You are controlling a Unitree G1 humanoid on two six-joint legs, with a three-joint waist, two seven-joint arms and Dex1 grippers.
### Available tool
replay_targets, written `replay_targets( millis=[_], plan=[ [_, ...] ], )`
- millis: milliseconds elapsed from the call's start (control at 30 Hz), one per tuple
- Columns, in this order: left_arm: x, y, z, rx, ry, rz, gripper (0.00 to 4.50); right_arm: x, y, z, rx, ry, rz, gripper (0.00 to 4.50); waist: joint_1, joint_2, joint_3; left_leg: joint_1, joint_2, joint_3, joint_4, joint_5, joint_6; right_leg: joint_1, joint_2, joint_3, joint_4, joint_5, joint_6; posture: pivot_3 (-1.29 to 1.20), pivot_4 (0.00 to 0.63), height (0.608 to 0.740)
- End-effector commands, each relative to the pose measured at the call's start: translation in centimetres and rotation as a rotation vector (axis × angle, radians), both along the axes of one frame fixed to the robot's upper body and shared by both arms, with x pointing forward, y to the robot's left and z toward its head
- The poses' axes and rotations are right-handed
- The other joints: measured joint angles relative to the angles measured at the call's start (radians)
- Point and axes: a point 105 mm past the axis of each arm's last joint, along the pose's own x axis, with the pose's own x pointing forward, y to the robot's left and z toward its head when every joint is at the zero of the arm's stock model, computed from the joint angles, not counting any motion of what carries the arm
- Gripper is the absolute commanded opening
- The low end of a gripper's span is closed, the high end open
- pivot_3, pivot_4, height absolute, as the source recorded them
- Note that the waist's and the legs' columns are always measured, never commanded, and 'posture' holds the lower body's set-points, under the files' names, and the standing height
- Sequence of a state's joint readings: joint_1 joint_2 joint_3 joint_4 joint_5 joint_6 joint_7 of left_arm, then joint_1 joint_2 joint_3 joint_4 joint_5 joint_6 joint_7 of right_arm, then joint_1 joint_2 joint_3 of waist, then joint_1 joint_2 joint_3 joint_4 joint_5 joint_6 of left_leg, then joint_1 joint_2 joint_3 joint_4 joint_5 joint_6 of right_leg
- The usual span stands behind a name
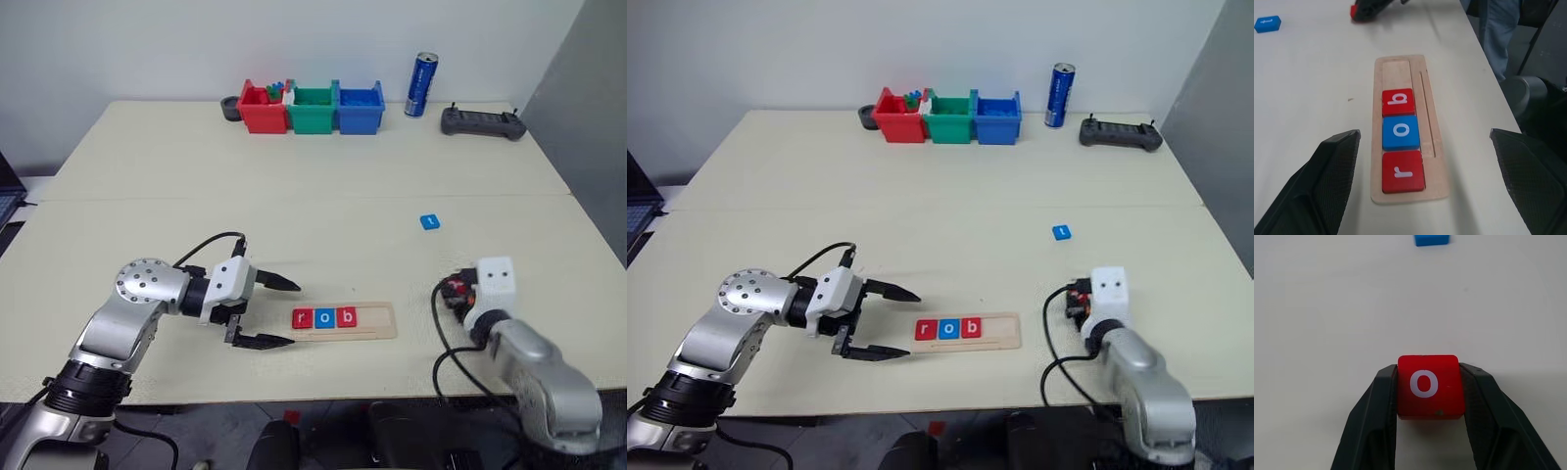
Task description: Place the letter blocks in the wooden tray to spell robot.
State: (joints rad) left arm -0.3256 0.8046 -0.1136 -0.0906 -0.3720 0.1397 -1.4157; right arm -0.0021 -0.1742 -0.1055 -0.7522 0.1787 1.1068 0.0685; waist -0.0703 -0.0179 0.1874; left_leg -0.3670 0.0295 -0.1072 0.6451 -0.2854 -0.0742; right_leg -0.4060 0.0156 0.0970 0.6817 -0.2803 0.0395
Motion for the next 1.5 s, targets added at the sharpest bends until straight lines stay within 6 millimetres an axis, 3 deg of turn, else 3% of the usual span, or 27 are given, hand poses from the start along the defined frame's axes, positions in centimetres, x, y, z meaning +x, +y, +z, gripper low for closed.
replay_targets(
  millis=[33,167,367,400,567,633,767,900,1067,1233,1500],
  plan=[
    [-0.2,-0.3,0.6,-0.004,-0.026,-0.021,4.50,-1.3,1.5,1.2,0.014,-0.025,0.011,1.45,0.001,0.000,0.000,0.000,0.000,0.000,0.000,0.000,0.000,0.000,0.000,0.000,0.000,-0.001,0.002,0.00,0.150,0.740],
    [-0.3,0.2,0.5,0.007,-0.016,-0.030,4.50,-2.1,2.4,0.3,0.027,0.025,0.014,1.45,0.001,0.000,0.000,0.000,0.000,0.000,0.000,0.000,0.000,0.000,0.000,0.000,0.000,-0.001,0.002,0.00,0.150,0.740],
    [-0.1,0.5,0.2,0.009,-0.020,-0.032,4.50,-2.2,1.8,-0.8,0.076,0.048,-0.058,1.45,0.003,0.000,0.000,0.000,0.000,0.000,-0.001,0.000,0.000,0.000,0.000,0.000,-0.001,-0.001,0.002,0.00,0.150,0.740],
    [-0.1,0.5,0.2,0.007,-0.020,-0.031,4.50,-2.2,1.9,-0.8,0.087,0.044,-0.064,2.18,0.003,0.000,0.000,0.000,0.000,0.000,-0.001,0.000,0.000,0.000,0.000,0.000,-0.001,-0.001,0.002,0.00,0.150,0.740],
    [0.0,0.9,-0.2,0.011,-0.020,-0.028,4.50,-1.6,2.0,1.0,0.107,-0.048,-0.063,3.83,0.003,0.000,0.000,0.000,0.000,0.000,-0.001,0.000,0.000,0.000,0.000,0.000,-0.001,-0.001,0.002,0.00,0.150,0.740],
    [0.2,1.2,-0.3,0.015,-0.027,-0.020,4.50,-1.4,2.1,2.2,0.027,-0.097,0.019,4.47,0.002,0.000,0.000,0.000,0.000,0.000,-0.001,0.000,0.000,0.000,0.000,0.000,-0.001,-0.001,0.002,0.00,0.150,0.740],
    [0.4,1.2,-0.3,0.016,-0.038,-0.013,4.50,-0.6,1.7,4.2,-0.112,-0.153,0.244,4.47,0.003,0.000,0.000,0.000,0.000,0.001,0.000,0.000,0.000,0.000,0.000,0.000,-0.001,-0.001,0.003,0.00,0.150,0.740],
    [0.4,1.0,-0.6,0.011,-0.038,-0.013,4.50,-1.6,2.2,3.3,-0.173,-0.029,0.594,4.47,0.005,0.000,0.000,0.000,0.000,0.000,-0.001,0.000,0.000,0.000,0.000,-0.001,-0.001,-0.001,0.002,0.00,0.150,0.740],
    [0.4,0.3,-0.4,-0.001,-0.045,-0.025,4.50,-1.8,0.7,2.0,-0.306,0.087,0.842,4.47,0.005,-0.001,0.000,0.000,0.000,0.000,0.000,0.000,0.001,0.001,0.000,0.000,-0.002,-0.001,0.002,0.00,0.150,0.740],
    [0.5,0.1,-0.3,0.000,-0.048,-0.028,4.50,-1.3,-0.8,0.5,-0.389,0.166,0.962,4.47,0.005,-0.001,0.001,0.000,0.000,0.001,0.000,0.000,0.001,0.001,0.000,0.000,-0.001,-0.001,0.003,0.00,0.150,0.740],
    [0.4,-0.2,0.0,-0.013,-0.040,-0.022,4.50,0.0,-0.8,-0.3,-0.376,0.205,1.062,4.47,0.008,-0.001,0.001,0.000,0.000,0.001,0.001,0.000,0.001,0.001,0.000,0.000,-0.001,0.001,-0.002,0.00,0.150,0.740]
  ],
)
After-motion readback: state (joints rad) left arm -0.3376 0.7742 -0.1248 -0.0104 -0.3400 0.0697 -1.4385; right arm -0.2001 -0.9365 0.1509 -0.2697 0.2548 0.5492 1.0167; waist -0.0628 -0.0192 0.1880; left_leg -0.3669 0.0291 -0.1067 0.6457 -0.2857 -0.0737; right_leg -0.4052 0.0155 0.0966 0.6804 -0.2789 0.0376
